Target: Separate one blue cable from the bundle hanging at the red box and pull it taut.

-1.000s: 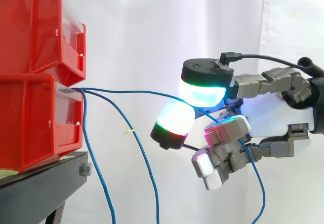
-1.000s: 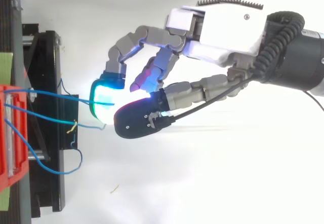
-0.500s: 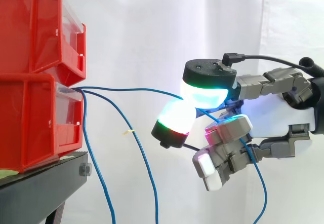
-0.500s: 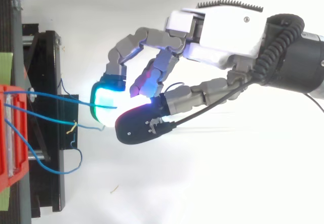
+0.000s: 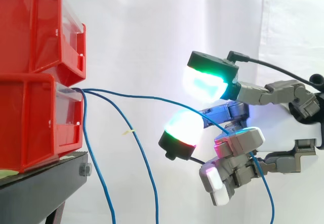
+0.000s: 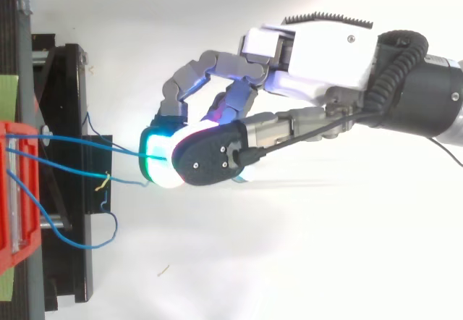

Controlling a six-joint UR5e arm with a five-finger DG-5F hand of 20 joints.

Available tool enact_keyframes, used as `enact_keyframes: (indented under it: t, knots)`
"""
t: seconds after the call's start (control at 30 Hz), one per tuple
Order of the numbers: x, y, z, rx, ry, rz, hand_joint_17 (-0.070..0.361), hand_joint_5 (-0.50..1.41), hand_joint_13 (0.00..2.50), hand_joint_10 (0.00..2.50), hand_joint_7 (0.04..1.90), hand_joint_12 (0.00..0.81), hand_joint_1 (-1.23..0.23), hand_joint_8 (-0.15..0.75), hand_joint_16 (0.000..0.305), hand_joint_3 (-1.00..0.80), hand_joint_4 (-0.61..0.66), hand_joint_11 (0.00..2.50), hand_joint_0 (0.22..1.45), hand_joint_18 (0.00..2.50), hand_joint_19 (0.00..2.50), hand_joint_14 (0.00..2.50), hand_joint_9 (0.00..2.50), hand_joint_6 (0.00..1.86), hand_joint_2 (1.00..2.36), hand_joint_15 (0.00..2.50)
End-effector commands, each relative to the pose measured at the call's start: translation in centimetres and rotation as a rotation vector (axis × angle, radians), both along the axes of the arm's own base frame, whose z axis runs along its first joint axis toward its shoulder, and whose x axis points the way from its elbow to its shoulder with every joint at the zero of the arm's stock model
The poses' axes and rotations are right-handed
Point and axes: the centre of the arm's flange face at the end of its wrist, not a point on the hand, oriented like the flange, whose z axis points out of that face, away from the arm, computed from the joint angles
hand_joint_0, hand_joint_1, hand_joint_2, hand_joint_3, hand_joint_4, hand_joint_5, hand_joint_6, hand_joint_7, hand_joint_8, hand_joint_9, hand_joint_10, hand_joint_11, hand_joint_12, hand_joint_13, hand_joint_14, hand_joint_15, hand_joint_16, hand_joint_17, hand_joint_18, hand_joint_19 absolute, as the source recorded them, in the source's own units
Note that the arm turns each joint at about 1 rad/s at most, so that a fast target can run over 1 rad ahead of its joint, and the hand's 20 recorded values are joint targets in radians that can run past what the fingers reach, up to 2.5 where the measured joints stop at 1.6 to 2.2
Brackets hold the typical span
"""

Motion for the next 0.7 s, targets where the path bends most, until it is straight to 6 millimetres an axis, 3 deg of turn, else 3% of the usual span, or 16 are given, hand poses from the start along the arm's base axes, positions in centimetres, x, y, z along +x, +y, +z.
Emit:
enact_keyframes:
  t: [0.0, 0.13, 0.2, 0.3, 0.37, 0.67]
  knots:
    - [0.01, -0.01, -0.02, 0.000, -0.003, -0.002, 0.104, -0.15, 0.99, 0.00, 0.95, 0.381, -0.44, 0.302, 0.046, -0.50, 0.08, 1.62, 0.62, 0.81, 0.64, 0.02, 1.36, 0.87, 1.00, 0.69]
    - [0.01, -0.03, -0.02, 0.000, -0.003, -0.004, 0.113, -0.16, 1.00, 0.00, 0.99, 0.401, -0.60, 0.331, 0.050, -0.31, 0.10, 1.64, 0.61, 0.84, 0.62, 0.02, 1.36, 0.89, 1.01, 0.69]
    - [0.01, -0.03, -0.02, -0.001, -0.003, -0.004, 0.121, -0.16, 1.02, 0.12, 0.99, 0.420, -0.71, 0.357, 0.054, -0.21, 0.11, 1.57, 0.62, 0.88, 0.59, 0.02, 1.33, 0.91, 1.01, 0.69]
    - [0.02, -0.03, -0.01, -0.001, -0.004, -0.004, 0.121, -0.16, 1.00, 0.16, 1.03, 0.413, -0.76, 0.355, 0.054, -0.15, 0.06, 1.56, 0.63, 0.87, 0.58, 0.02, 1.31, 0.92, 1.01, 0.69]
    - [-0.01, -0.05, -0.03, 0.002, -0.002, -0.005, 0.116, -0.17, 0.98, 0.16, 0.96, 0.402, -0.80, 0.338, 0.052, -0.16, 0.01, 1.58, 0.65, 0.85, 0.58, 0.02, 1.27, 0.94, 1.01, 0.69]
    - [-0.05, -0.08, -0.06, 0.003, 0.001, -0.008, 0.106, -0.18, 0.95, 0.10, 0.97, 0.376, -0.86, 0.311, 0.047, -0.25, -0.05, 1.63, 0.71, 0.81, 0.56, 0.02, 1.24, 0.95, 1.01, 0.69]
